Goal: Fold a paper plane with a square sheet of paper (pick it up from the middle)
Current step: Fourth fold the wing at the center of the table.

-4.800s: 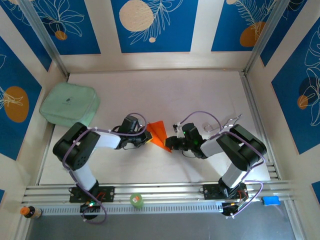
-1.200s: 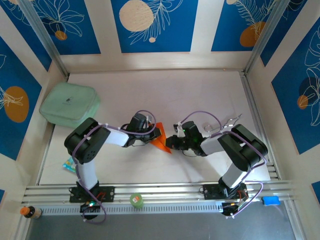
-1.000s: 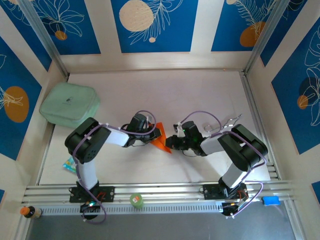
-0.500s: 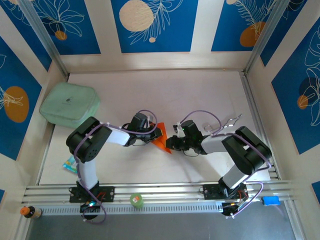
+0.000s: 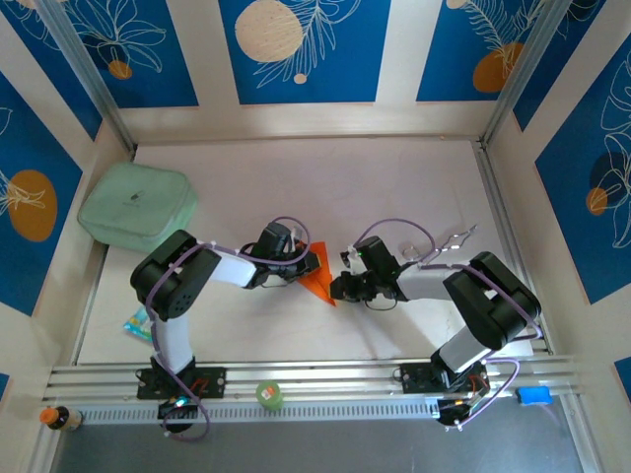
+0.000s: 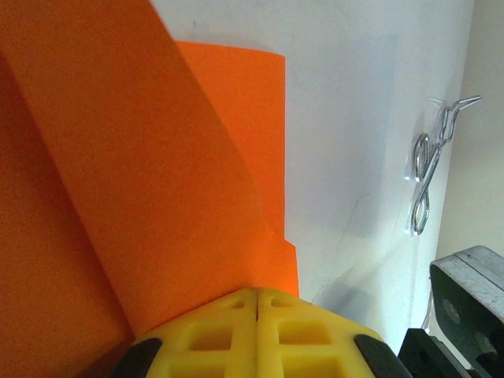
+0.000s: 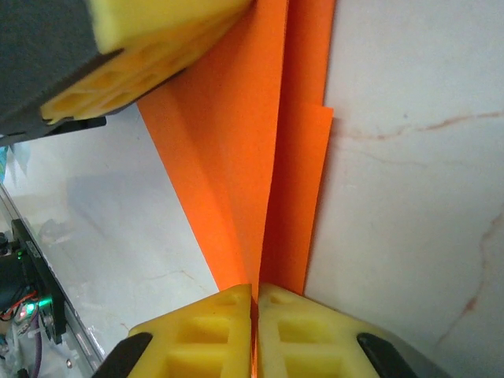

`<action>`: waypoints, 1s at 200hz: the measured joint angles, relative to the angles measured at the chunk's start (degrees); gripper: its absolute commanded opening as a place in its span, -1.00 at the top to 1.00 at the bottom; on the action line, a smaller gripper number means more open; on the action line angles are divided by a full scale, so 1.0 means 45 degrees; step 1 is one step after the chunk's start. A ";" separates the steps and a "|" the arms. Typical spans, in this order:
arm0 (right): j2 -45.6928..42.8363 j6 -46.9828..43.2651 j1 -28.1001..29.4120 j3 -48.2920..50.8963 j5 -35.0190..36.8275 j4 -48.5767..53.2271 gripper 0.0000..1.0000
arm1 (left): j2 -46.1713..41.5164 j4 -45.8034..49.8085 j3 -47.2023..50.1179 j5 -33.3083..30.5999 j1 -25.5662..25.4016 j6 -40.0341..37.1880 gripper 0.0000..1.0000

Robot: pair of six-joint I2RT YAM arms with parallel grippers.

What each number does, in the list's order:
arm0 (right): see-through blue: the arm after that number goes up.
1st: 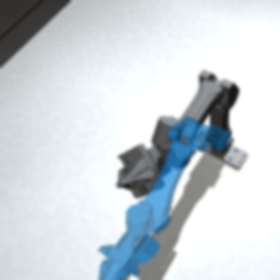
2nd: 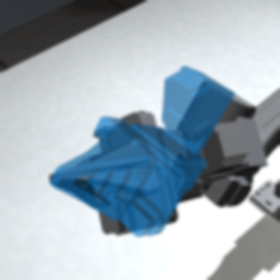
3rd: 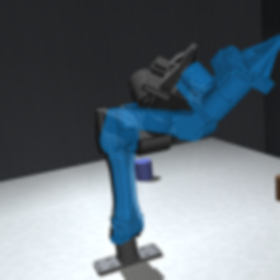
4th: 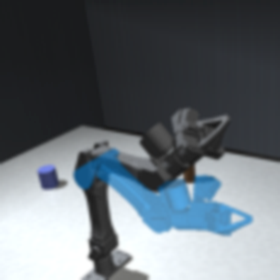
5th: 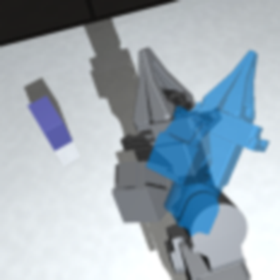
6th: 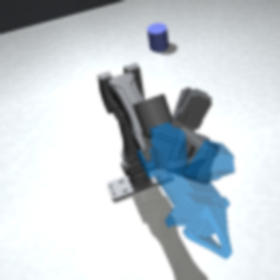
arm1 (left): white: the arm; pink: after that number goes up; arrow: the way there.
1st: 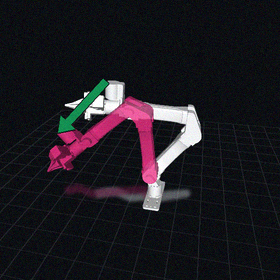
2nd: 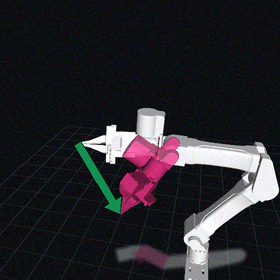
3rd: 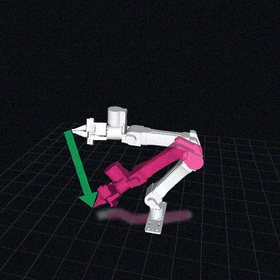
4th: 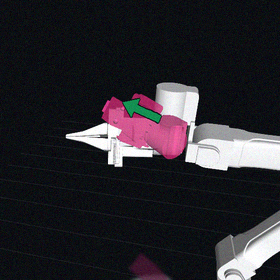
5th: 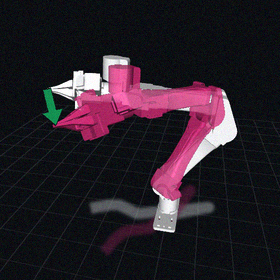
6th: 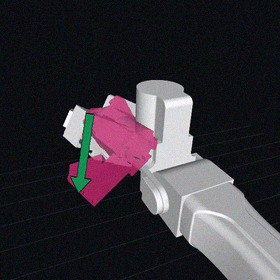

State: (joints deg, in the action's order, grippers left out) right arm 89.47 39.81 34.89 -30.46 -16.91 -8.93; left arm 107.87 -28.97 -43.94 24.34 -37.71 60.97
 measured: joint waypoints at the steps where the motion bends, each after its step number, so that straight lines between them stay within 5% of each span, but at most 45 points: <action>1: 0.0000 0.0000 0.0000 0.0000 -0.0010 0.0005 0.83 | 0.0000 0.0000 0.0000 0.0005 0.0005 0.0000 0.94; 200: -0.0267 0.0209 -0.0010 0.0209 -0.0301 0.0777 0.86 | 0.0049 -0.0068 0.0000 0.0175 0.0005 0.0010 0.96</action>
State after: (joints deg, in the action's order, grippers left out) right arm 88.27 40.75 34.85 -29.52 -18.26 -5.43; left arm 108.09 -29.28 -43.94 25.12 -37.69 61.01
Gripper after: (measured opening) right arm 0.078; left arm 0.041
